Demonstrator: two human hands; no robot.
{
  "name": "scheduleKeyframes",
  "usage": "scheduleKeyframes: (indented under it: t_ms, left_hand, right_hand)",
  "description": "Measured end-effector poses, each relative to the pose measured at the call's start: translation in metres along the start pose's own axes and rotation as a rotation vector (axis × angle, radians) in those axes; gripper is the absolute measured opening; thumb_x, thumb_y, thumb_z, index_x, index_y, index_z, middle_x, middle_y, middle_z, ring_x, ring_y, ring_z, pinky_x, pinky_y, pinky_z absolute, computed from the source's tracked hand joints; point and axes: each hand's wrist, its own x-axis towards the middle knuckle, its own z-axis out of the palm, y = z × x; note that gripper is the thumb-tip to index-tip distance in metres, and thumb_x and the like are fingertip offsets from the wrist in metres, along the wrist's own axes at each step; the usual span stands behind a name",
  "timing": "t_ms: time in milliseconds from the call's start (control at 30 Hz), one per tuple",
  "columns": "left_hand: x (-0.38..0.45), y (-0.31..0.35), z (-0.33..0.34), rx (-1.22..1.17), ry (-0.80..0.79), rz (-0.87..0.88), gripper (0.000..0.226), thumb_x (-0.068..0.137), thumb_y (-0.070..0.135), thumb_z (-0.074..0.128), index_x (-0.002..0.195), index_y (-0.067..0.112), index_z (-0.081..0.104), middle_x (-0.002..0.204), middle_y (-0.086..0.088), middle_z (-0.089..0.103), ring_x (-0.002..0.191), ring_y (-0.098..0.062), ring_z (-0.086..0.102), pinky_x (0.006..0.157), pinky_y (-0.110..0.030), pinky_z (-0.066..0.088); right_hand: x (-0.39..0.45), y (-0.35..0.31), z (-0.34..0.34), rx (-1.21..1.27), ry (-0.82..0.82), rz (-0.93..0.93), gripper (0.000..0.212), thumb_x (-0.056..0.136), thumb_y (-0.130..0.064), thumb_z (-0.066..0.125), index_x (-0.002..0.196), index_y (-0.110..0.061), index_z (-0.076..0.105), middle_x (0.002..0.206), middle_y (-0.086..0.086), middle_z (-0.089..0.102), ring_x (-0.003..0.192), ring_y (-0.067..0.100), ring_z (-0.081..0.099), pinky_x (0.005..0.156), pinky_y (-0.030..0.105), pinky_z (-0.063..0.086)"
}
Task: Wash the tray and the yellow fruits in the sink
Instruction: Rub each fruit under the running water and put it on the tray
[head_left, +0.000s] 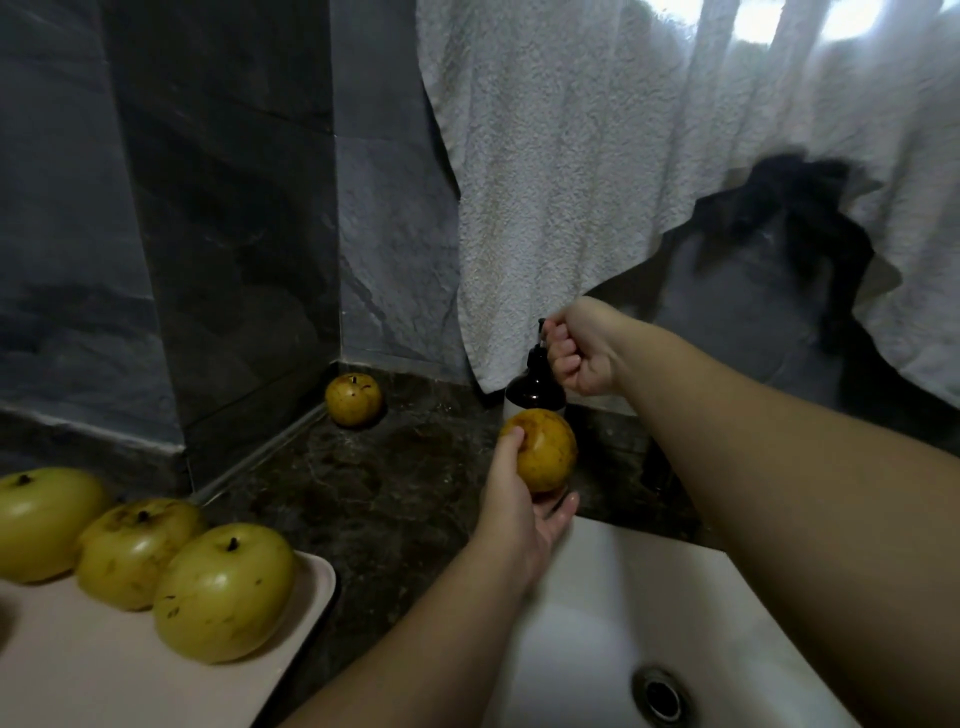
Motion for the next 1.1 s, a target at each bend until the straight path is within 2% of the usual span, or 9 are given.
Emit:
scheduleKeyframes:
  t_ms: [467, 633, 900, 1000, 1100]
  left_hand:
    - [-0.001, -0.001, 0.001, 0.035, 0.009, 0.009, 0.062, 0.092, 0.052, 0.068, 0.144, 0.023, 0.053, 0.132, -0.017, 0.059, 0.100, -0.029, 0.064, 0.069, -0.035, 0.055]
    - [-0.003, 0.000, 0.001, 0.034, 0.008, 0.005, 0.061, 0.092, 0.051, 0.068, 0.144, 0.023, 0.052, 0.134, -0.018, 0.057, 0.102, -0.031, 0.063, 0.072, -0.036, 0.056]
    - [0.001, 0.000, 0.000, 0.007, 0.030, 0.002, 0.063, 0.090, 0.052, 0.070, 0.144, 0.024, 0.052, 0.133, -0.017, 0.058, 0.102, -0.031, 0.064, 0.068, -0.036, 0.057]
    - [-0.001, 0.000, 0.001, 0.020, 0.029, 0.012, 0.060, 0.089, 0.052, 0.071, 0.141, 0.026, 0.053, 0.129, -0.016, 0.059, 0.103, -0.031, 0.065, 0.067, -0.036, 0.058]
    - [0.001, -0.002, 0.001, 0.025, 0.023, 0.001, 0.059, 0.089, 0.055, 0.070, 0.138, 0.024, 0.055, 0.122, -0.015, 0.061, 0.103, -0.031, 0.064, 0.067, -0.035, 0.057]
  right_hand:
    - [0.000, 0.008, 0.002, -0.004, 0.038, -0.028, 0.038, 0.103, -0.015, 0.028, 0.068, -0.022, 0.040, 0.041, -0.010, 0.031, 0.027, 0.005, 0.025, 0.029, 0.017, 0.015]
    - [-0.001, 0.003, 0.004, -0.018, 0.037, -0.022, 0.038, 0.103, -0.015, 0.029, 0.068, -0.022, 0.041, 0.040, -0.010, 0.033, 0.027, 0.005, 0.026, 0.028, 0.017, 0.016]
    - [0.000, 0.008, 0.002, 0.074, 0.010, -0.031, 0.035, 0.102, -0.014, 0.031, 0.069, -0.022, 0.041, 0.042, -0.011, 0.030, 0.028, 0.004, 0.025, 0.028, 0.017, 0.017]
    - [-0.004, 0.001, 0.002, 0.106, -0.036, -0.011, 0.034, 0.106, -0.022, 0.035, 0.076, -0.016, 0.051, 0.044, -0.009, 0.039, 0.030, 0.003, 0.034, 0.029, 0.015, 0.022]
    - [-0.015, 0.008, -0.006, 0.239, -0.065, -0.001, 0.054, 0.108, -0.044, 0.036, 0.091, 0.002, 0.061, 0.059, 0.008, 0.062, 0.038, 0.015, 0.059, 0.033, 0.018, 0.043]
